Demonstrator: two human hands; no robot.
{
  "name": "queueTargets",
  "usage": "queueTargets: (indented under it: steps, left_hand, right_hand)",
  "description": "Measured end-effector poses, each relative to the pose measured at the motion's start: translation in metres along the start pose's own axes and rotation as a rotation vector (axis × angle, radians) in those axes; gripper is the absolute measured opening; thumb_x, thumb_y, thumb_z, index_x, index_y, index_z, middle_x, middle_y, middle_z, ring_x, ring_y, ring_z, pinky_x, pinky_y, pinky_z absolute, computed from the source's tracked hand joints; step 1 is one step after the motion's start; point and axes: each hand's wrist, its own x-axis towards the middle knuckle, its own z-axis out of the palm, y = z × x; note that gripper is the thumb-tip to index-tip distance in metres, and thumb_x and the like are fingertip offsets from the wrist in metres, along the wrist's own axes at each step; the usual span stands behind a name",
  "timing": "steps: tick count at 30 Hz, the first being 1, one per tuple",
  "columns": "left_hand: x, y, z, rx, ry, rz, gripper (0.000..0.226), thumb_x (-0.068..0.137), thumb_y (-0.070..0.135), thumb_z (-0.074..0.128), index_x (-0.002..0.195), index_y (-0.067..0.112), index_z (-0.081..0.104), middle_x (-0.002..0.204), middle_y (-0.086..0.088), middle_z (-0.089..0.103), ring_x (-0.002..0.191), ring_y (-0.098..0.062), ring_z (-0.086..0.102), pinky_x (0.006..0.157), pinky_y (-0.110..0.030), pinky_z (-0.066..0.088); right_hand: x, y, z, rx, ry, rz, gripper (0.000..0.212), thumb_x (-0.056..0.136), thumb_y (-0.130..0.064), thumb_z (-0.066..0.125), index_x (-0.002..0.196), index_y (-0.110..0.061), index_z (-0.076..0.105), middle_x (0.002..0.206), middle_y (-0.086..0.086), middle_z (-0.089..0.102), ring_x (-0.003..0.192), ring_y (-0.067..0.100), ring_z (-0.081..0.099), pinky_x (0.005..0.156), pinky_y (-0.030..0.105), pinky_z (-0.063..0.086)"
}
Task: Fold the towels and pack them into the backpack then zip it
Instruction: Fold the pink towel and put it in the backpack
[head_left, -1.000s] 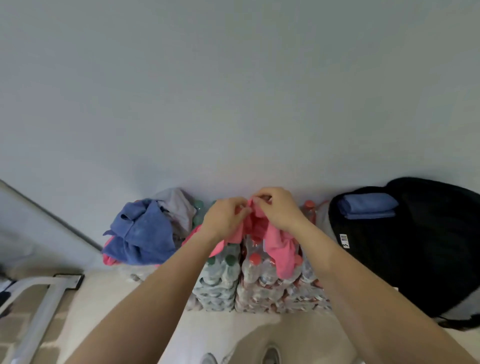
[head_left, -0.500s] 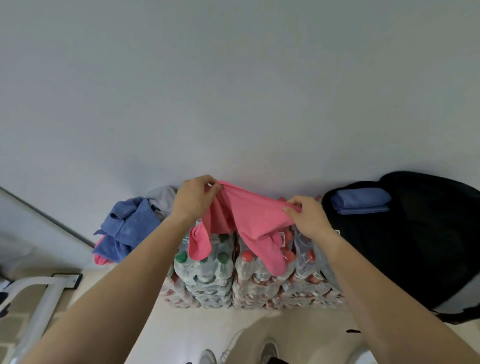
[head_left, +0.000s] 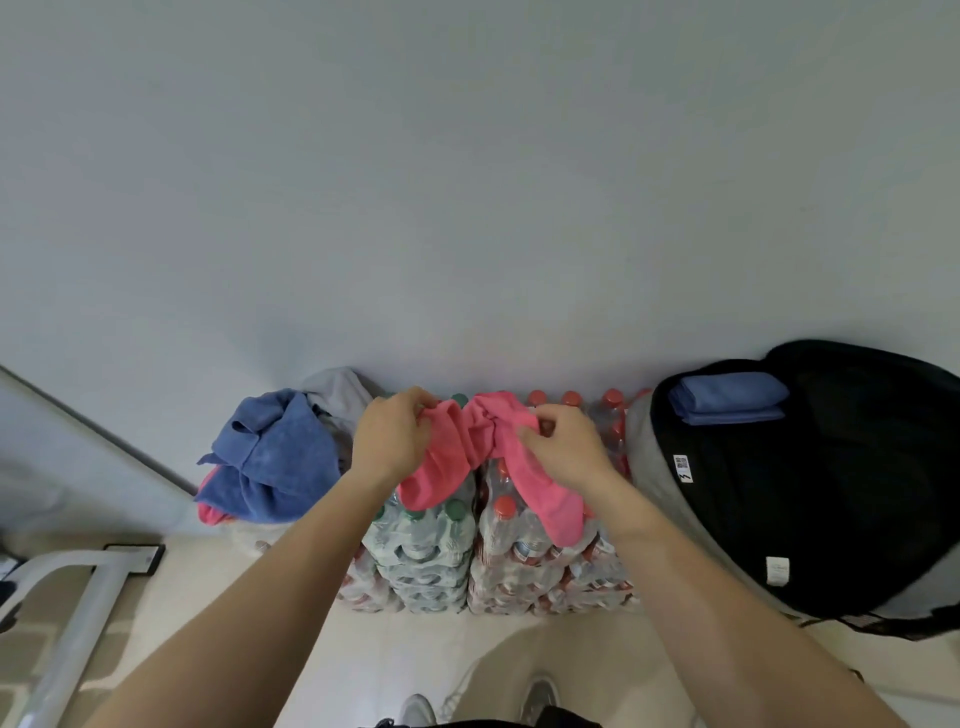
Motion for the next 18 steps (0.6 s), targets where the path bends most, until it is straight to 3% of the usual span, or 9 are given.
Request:
queueTargets:
  steps: [3,7,11,14,18]
  left_hand:
    - [-0.012,0.002,0.0,-0.092,-0.018,-0.025,0.023,0.094,0.022,0.055,0.113,0.023,0.067,0.103,0.001,0.073,0.091,-0.021,0.066,0.073,-0.03,0.048]
    - [-0.023,0.003,0.0,-0.331,-0.038,-0.08,0.023,0.09,0.018,0.065,0.112,0.025,0.066,0.094,0.008,0.069,0.077,-0.003,0.062,0.07,-0.027,0.052]
    - [-0.038,0.007,-0.005,-0.535,-0.004,-0.129,0.028,0.085,0.021,0.075,0.108,0.028,0.061,0.091,0.01,0.071,0.08,0.0,0.066,0.07,-0.014,0.053]
    - [-0.05,0.011,-0.007,-0.676,-0.016,-0.133,0.034,0.083,0.008,0.072,0.11,0.026,0.061,0.092,0.008,0.074,0.081,0.0,0.068,0.071,-0.01,0.049]
    - [-0.06,0.009,-0.007,-0.756,-0.033,-0.16,0.032,0.087,0.004,0.066,0.116,0.019,0.064,0.094,0.008,0.075,0.087,-0.001,0.07,0.076,-0.015,0.052]
  right_hand:
    - [-0.004,-0.008,0.024,0.118,-0.018,-0.017,0.014,0.089,-0.018,0.067,0.087,-0.029,0.075,0.074,-0.018,0.068,0.065,-0.004,0.058,0.061,0.013,0.043]
    - [-0.011,-0.015,0.047,0.267,-0.009,0.005,0.013,0.086,-0.015,0.074,0.096,-0.023,0.077,0.088,-0.011,0.074,0.082,0.006,0.069,0.073,0.023,0.055]
    - [-0.019,-0.024,0.06,0.339,0.022,-0.006,0.014,0.084,-0.006,0.075,0.094,-0.016,0.076,0.086,-0.005,0.074,0.08,0.01,0.069,0.07,0.015,0.052]
    - [-0.029,-0.029,0.072,0.412,0.009,-0.038,0.014,0.088,-0.007,0.071,0.098,-0.015,0.077,0.088,-0.004,0.076,0.084,0.012,0.072,0.076,0.027,0.057]
    - [-0.043,-0.031,0.08,0.461,0.017,-0.104,0.016,0.097,-0.017,0.062,0.097,-0.021,0.077,0.085,0.01,0.074,0.086,0.039,0.066,0.076,0.054,0.053]
